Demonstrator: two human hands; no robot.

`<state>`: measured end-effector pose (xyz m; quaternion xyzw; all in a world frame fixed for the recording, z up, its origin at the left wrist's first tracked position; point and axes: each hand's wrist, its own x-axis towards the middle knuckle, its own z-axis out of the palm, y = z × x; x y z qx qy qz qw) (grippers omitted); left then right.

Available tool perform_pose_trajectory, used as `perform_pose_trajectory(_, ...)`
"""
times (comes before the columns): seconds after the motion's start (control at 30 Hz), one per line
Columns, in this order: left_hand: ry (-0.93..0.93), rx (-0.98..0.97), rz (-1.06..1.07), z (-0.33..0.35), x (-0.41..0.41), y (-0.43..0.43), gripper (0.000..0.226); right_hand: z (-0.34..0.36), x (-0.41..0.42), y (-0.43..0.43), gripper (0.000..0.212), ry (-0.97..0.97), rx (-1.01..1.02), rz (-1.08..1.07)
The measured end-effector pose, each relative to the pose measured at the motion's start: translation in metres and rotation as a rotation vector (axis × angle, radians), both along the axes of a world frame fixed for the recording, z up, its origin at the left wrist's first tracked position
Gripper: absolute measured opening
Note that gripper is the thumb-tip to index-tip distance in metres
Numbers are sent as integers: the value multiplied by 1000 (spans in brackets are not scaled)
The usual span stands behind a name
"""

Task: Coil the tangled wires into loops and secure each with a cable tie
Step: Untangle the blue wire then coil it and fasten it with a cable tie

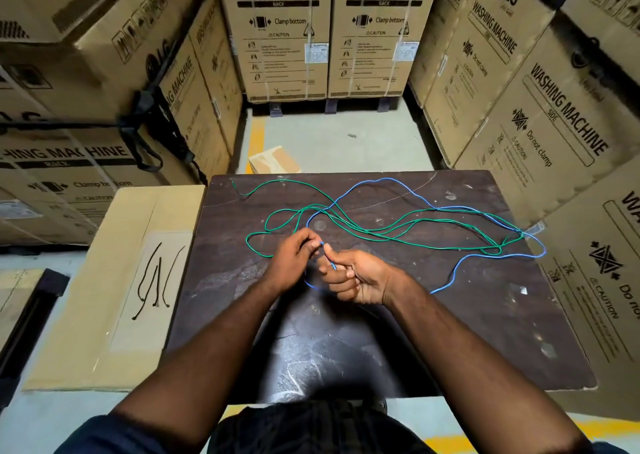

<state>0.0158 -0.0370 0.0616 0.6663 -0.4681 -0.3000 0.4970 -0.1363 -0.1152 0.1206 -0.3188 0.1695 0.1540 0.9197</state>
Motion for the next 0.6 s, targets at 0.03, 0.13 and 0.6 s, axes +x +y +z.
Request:
perform_pose_trajectory(0.03, 8, 2, 7, 0, -3, -2, 16, 2, -3, -4, 40, -40, 23, -10)
perform_pose_trajectory(0.13, 19, 2, 19, 2, -14, -6, 21, 8, -7, -19, 35, -171, 99, -130)
perform_pose_trajectory(0.6, -21, 97, 72, 5, -56, -14, 27, 14, -7, -68, 34, -318, 48, -771)
